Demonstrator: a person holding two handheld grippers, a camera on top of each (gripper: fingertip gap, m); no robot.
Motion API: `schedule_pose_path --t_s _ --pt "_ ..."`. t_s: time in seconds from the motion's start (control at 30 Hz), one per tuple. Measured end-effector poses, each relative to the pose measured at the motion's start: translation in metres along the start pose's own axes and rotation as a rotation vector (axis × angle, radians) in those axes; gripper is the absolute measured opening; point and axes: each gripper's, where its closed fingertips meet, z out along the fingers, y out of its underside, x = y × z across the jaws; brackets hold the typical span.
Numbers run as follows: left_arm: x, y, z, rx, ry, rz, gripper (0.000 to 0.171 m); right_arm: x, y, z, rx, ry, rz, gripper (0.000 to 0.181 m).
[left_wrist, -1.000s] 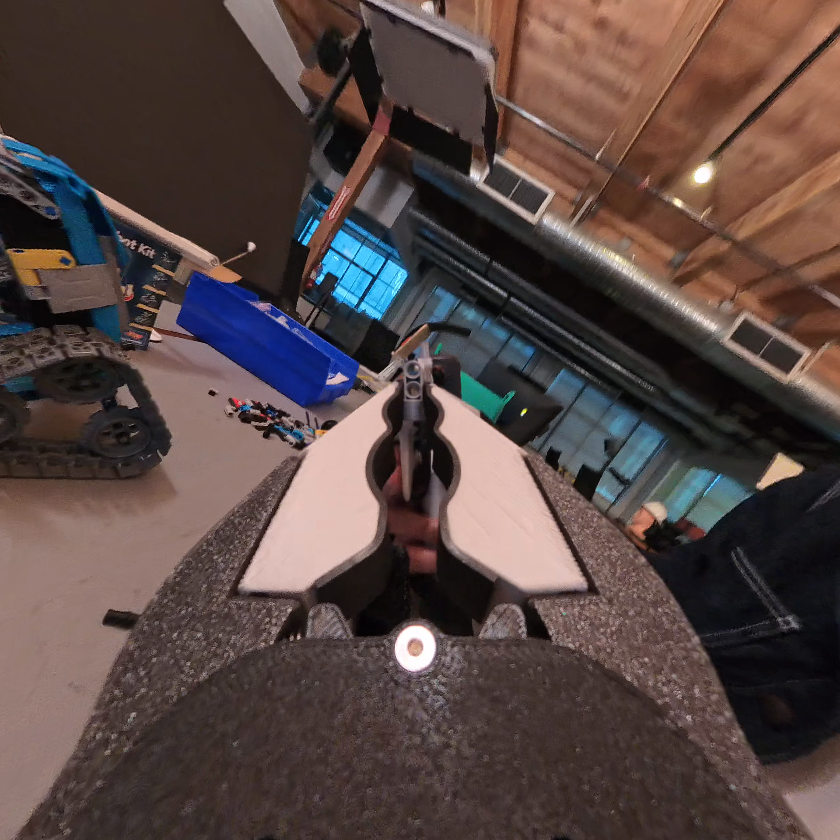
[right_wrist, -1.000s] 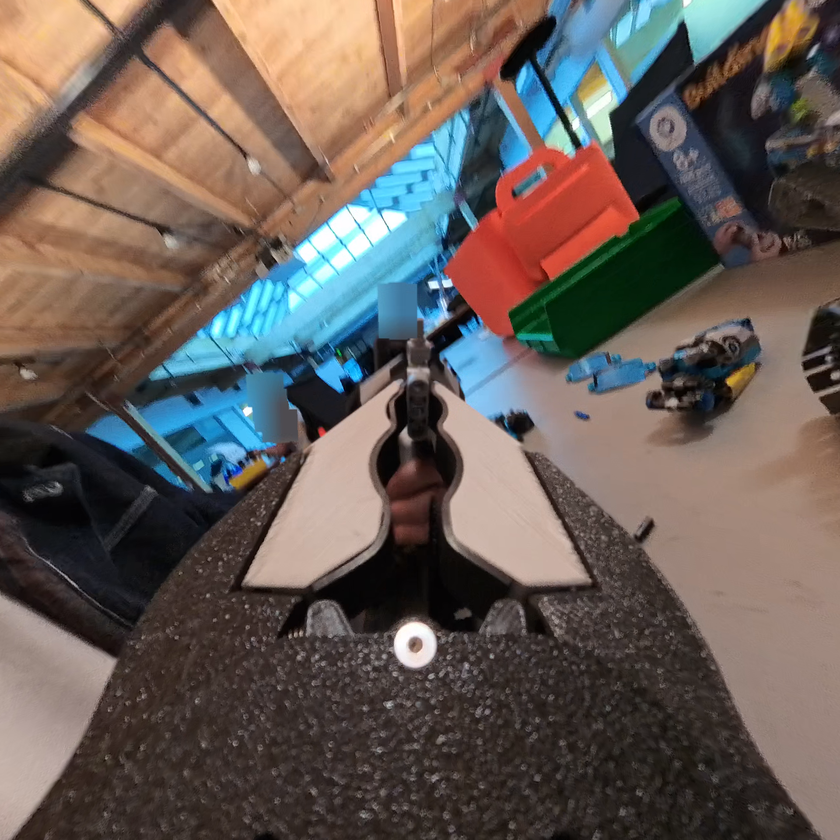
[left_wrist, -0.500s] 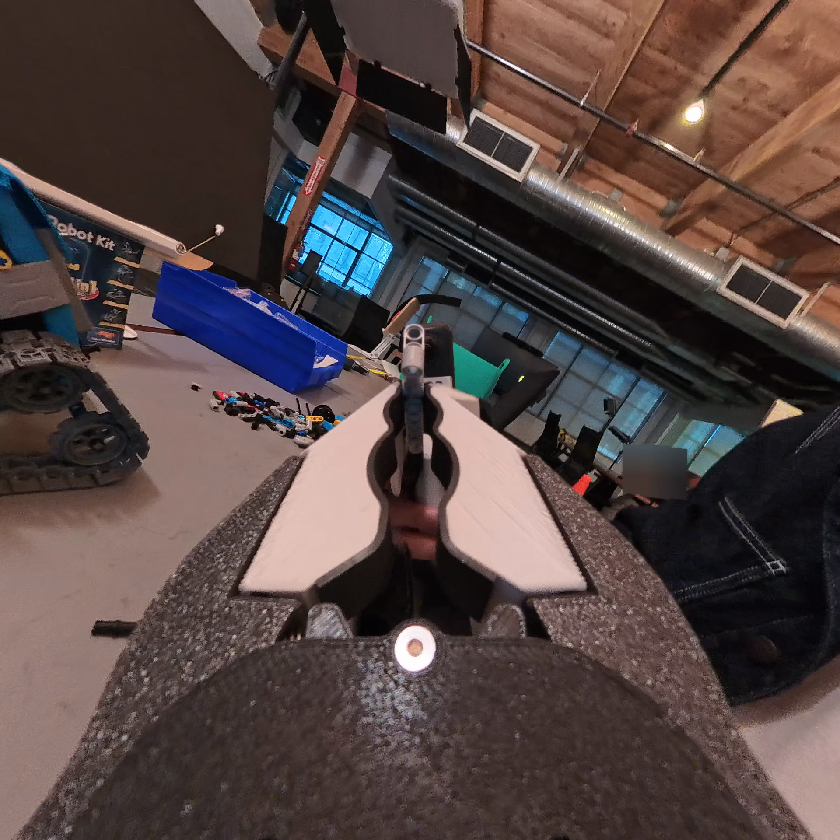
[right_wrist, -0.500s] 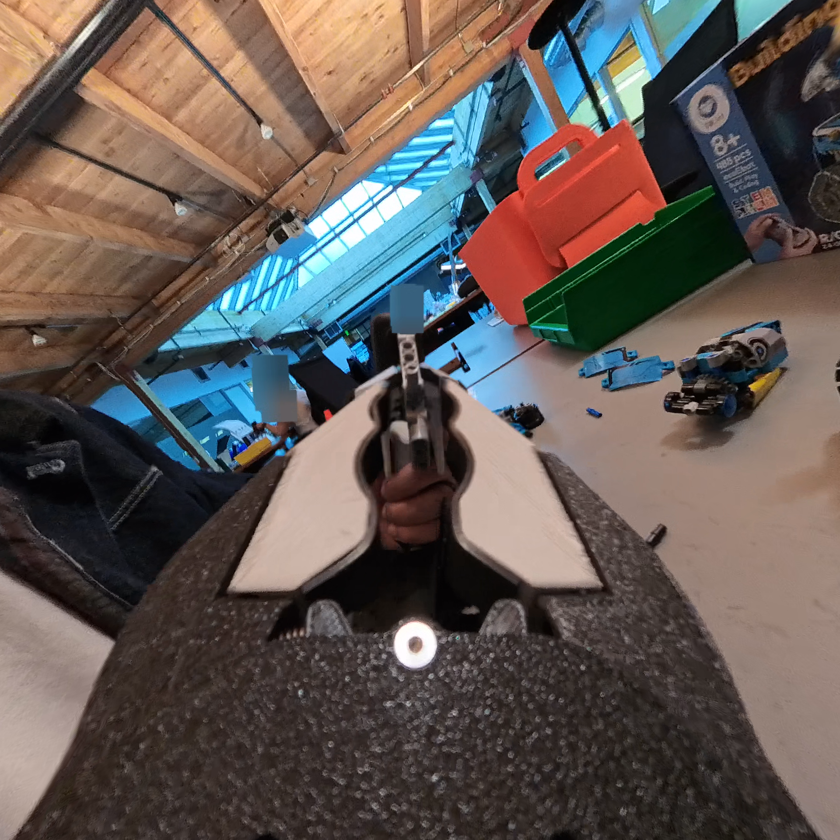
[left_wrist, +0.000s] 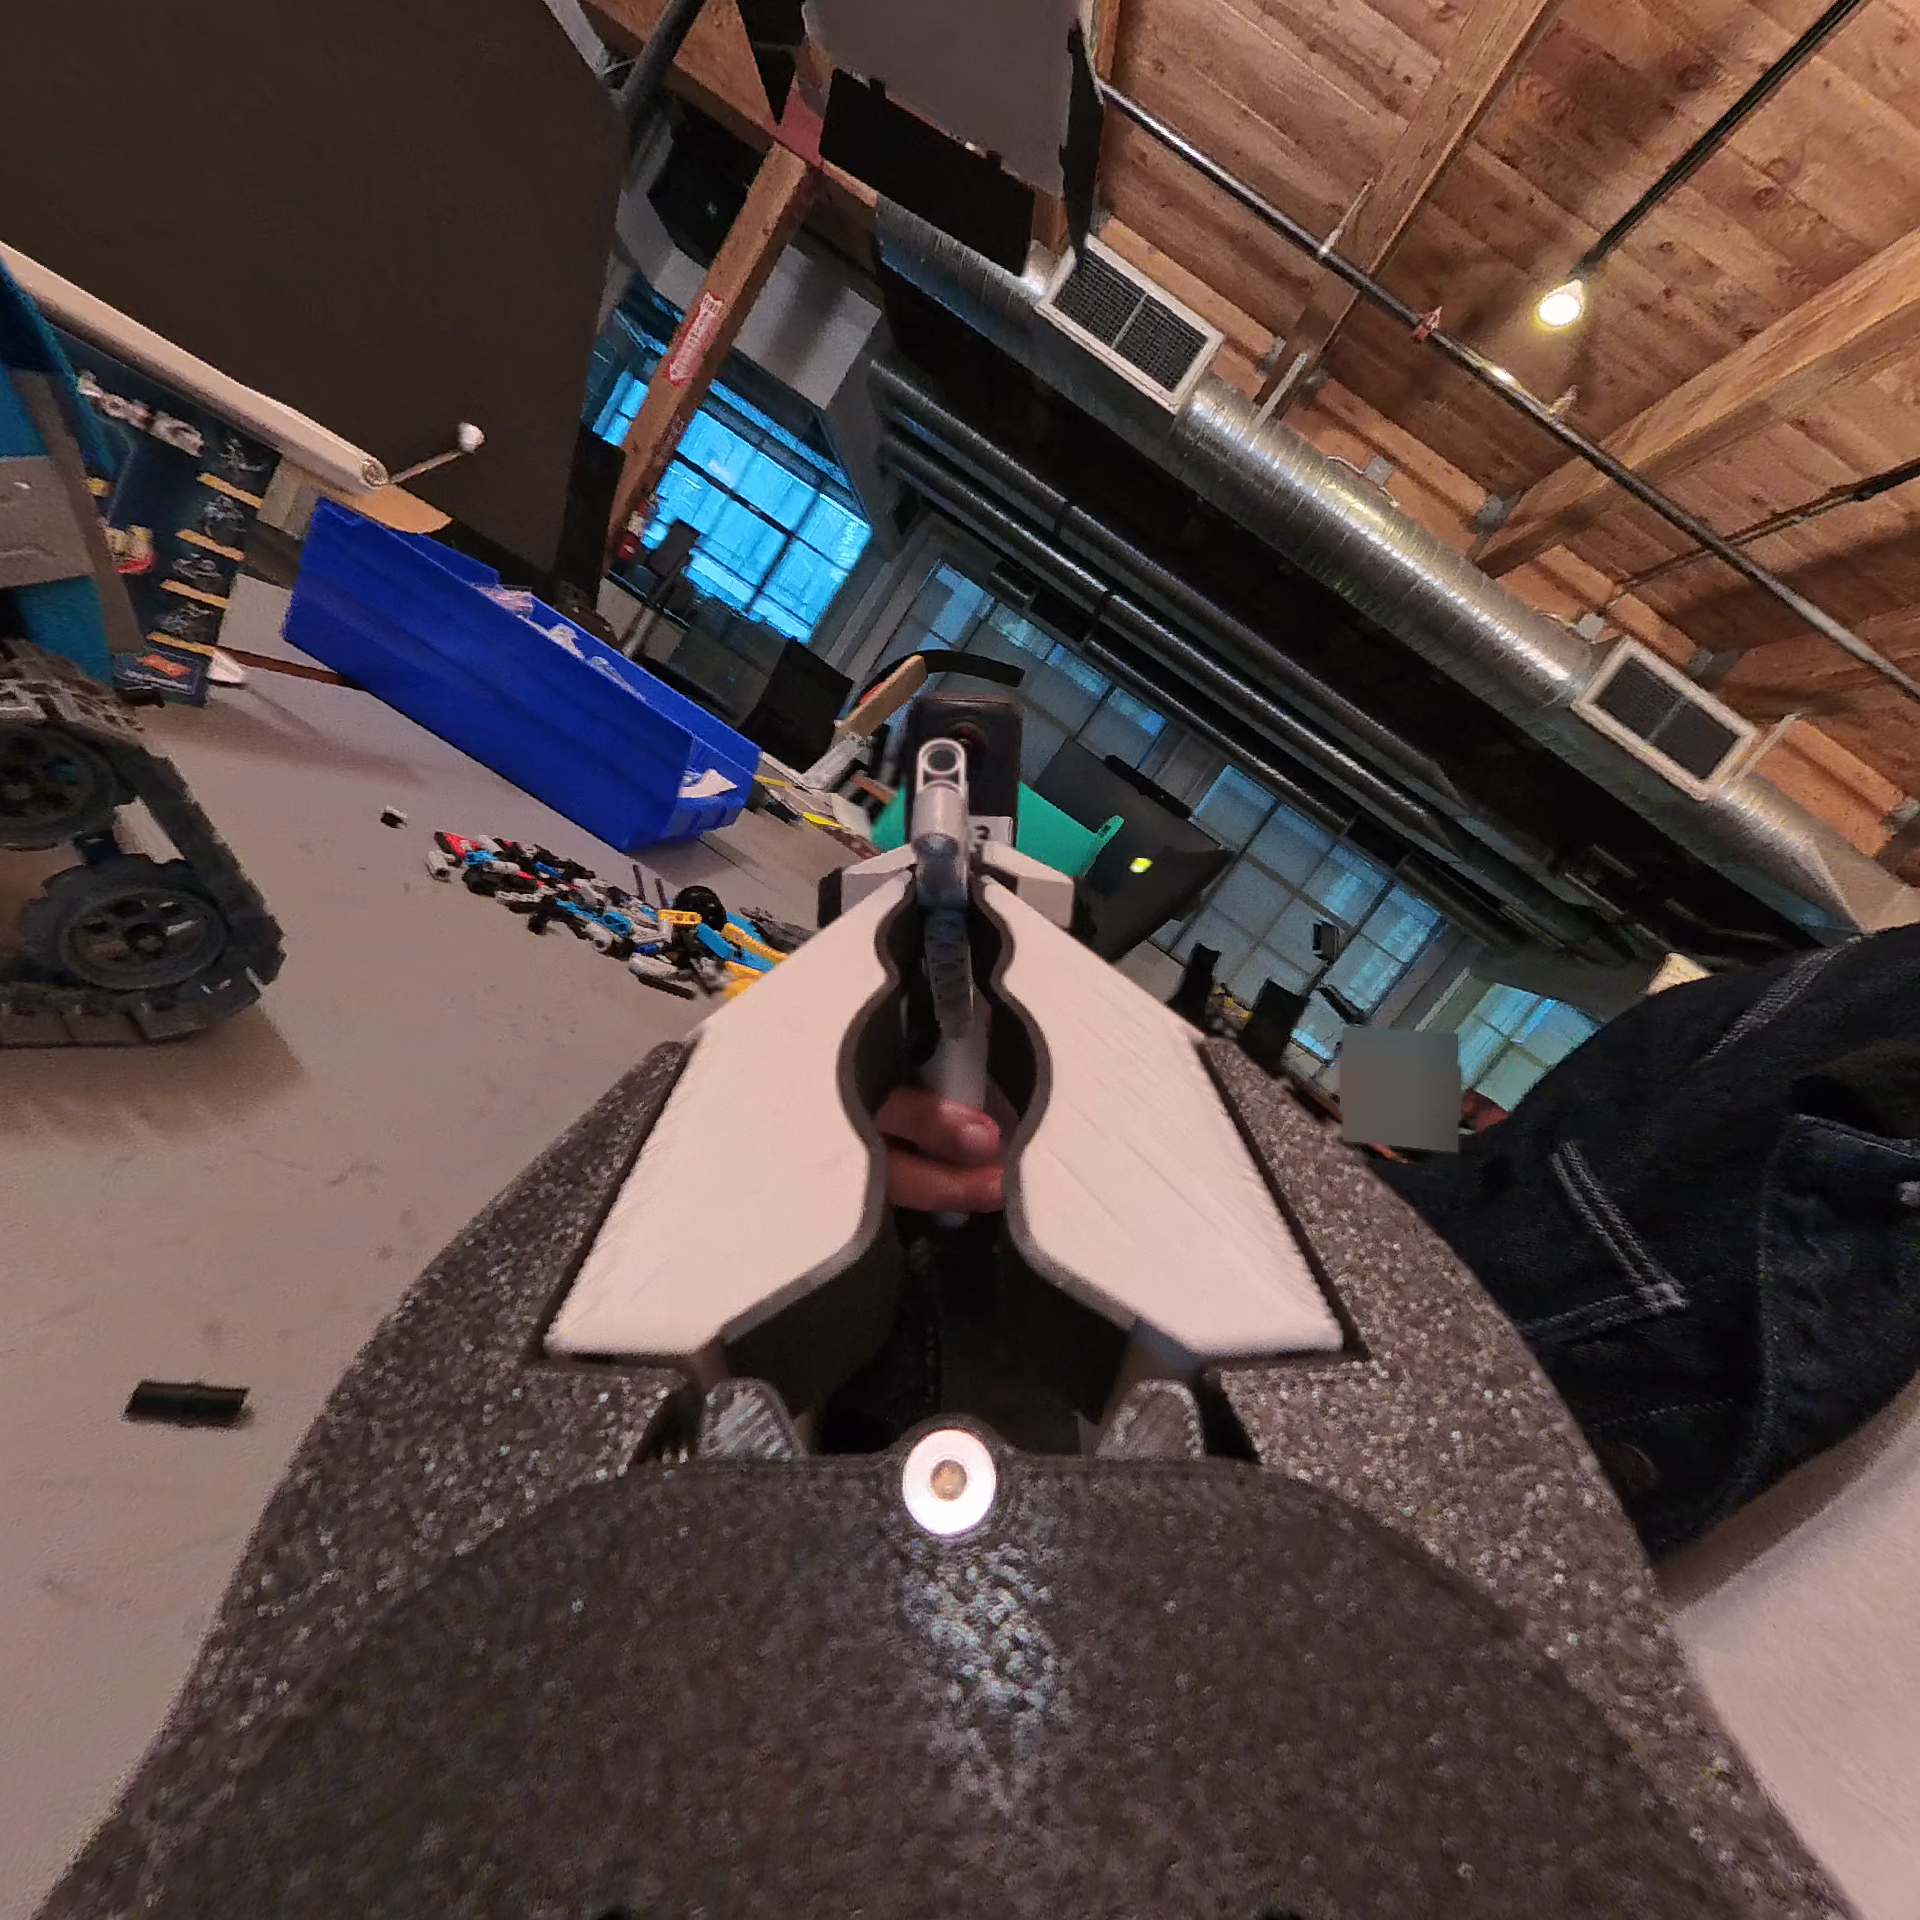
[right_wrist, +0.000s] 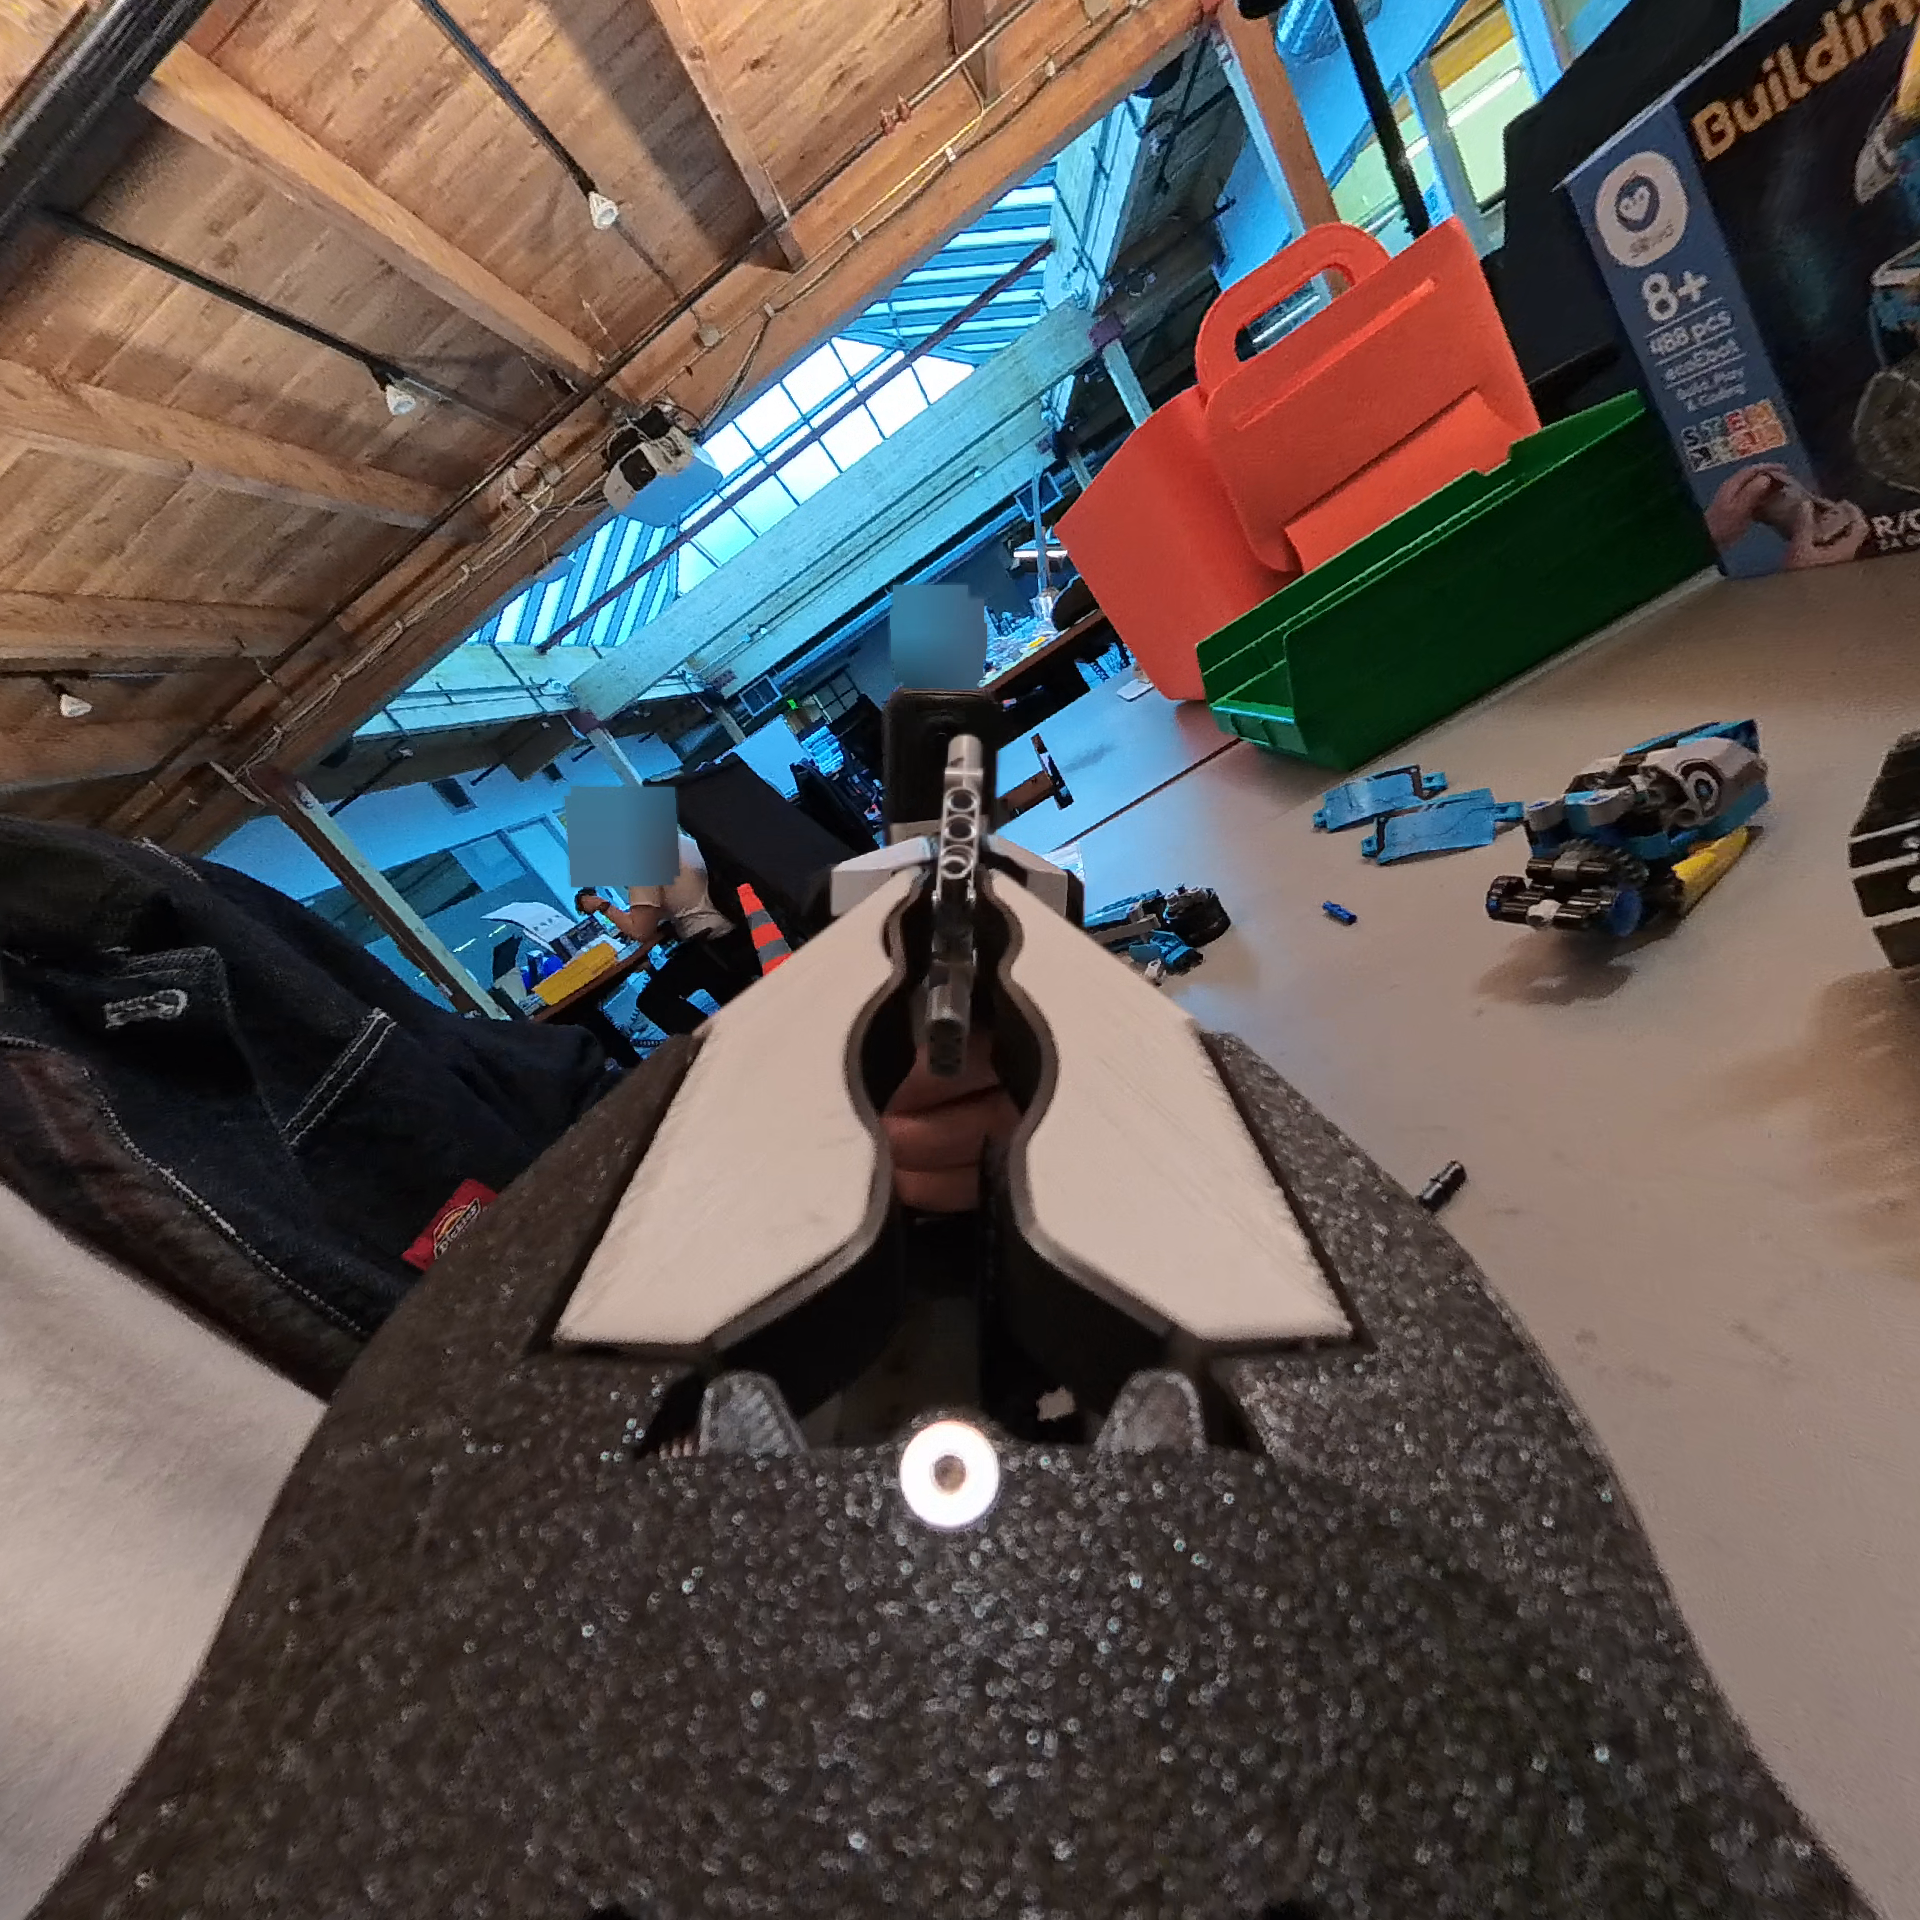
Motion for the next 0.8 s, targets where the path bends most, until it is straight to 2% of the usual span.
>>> schedule_pose_path --t_s 0.1,0.4,0.57,0.8 --pt "0.0001 0.0052 0.0052 -0.020 -0.014 0.020 0.018 0.0013 0.0061 0.0063 -0.004 0.008 0.019 0.005" --pt "0.0002 0.0051 0.0036 -0.024 -0.003 0.000 0.015 0.0017 0.0064 0.0054 0.007 -0.029 0.104 0.004" --pt "-0.0001 0.0013 0.0013 0.001 0.013 -0.030 0.006 0.0009 0.0037 0.0035 0.017 -0.035 0.104 0.005" --pt "-0.0002 -0.0025 -0.0022 0.020 0.016 -0.029 0.005 0.0000 0.0087 0.0058 -0.014 -0.035 0.092 0.009"
